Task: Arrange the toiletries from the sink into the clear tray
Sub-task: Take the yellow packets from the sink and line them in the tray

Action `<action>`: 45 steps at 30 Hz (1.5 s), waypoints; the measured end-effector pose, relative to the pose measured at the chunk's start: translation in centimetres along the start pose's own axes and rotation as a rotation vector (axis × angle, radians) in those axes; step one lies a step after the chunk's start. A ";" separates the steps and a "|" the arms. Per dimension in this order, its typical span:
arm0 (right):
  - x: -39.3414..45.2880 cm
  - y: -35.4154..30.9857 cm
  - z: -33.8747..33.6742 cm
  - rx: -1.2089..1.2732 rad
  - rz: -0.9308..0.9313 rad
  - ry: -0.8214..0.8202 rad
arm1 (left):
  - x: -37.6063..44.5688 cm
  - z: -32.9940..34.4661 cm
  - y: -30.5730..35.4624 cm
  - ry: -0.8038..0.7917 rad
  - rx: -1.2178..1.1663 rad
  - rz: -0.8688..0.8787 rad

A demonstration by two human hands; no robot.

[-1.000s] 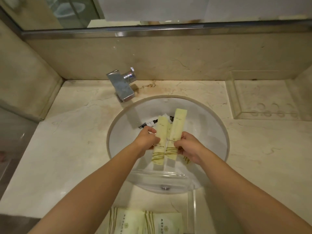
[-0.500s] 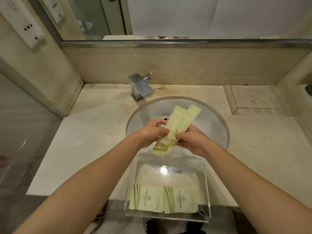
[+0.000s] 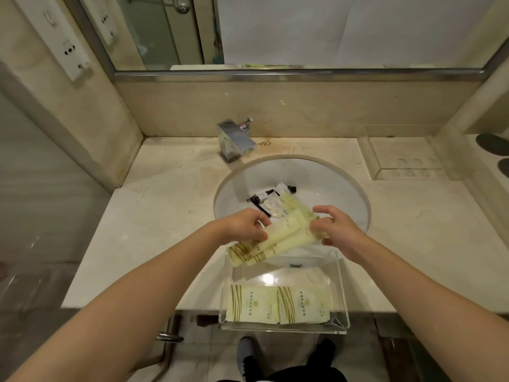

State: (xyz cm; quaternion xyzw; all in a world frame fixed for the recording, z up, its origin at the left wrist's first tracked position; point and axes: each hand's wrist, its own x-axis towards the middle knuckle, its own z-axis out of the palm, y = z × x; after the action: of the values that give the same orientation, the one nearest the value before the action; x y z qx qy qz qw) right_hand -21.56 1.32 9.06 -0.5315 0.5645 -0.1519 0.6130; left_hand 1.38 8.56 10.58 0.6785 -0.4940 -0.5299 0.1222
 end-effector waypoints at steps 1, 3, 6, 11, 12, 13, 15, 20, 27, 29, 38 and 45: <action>-0.3 0.2 0.2 -0.075 -0.006 -0.029 | 0.0 0.3 -0.3 -0.013 0.011 -0.007; -0.6 0.7 0.6 -0.181 -0.011 -0.088 | 0.0 0.8 -0.8 -0.041 0.018 -0.016; -0.7 1.3 1.3 -0.285 0.003 -0.158 | -0.1 1.4 -1.4 -0.068 0.043 -0.025; -0.8 2.1 2.1 -0.368 0.010 -0.159 | -0.2 1.3 -2.5 0.058 0.099 0.014; -0.8 2.3 2.3 -0.386 0.006 -0.156 | -0.2 1.1 -2.7 0.096 0.069 0.012; -0.8 2.5 2.6 -0.407 -0.004 -0.151 | -0.2 0.9 -2.8 0.129 0.028 0.008; -0.6 2.7 3.0 -0.456 -0.027 -0.148 | -0.3 0.4 -2.9 0.175 -0.045 0.008; -0.4 3.4 3.7 -0.754 -0.119 -0.221 | -0.1 -0.2 -3.0 0.165 -0.061 0.028; -0.9 4.8 4.0 -0.828 -0.136 -0.288 | -0.4 0.7 -2.9 0.012 0.135 0.040; -1.3 4.4 4.0 -0.901 -0.165 -0.225 | -0.4 1.0 -2.9 -0.004 0.175 0.053; -1.9 4.1 2.8 -0.774 -0.200 -0.017 | 0.4 1.7 -2.3 -0.065 0.322 0.099; -1.5 5.1 3.5 -0.886 -0.182 0.069 | 0.7 2.7 -2.1 0.007 0.441 0.179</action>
State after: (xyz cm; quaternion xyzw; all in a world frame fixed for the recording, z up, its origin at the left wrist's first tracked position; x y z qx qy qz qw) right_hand -21.17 6.19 5.00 -0.7848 0.5460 0.0336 0.2913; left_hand 0.26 9.95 7.60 0.6441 -0.6553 -0.3941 0.0192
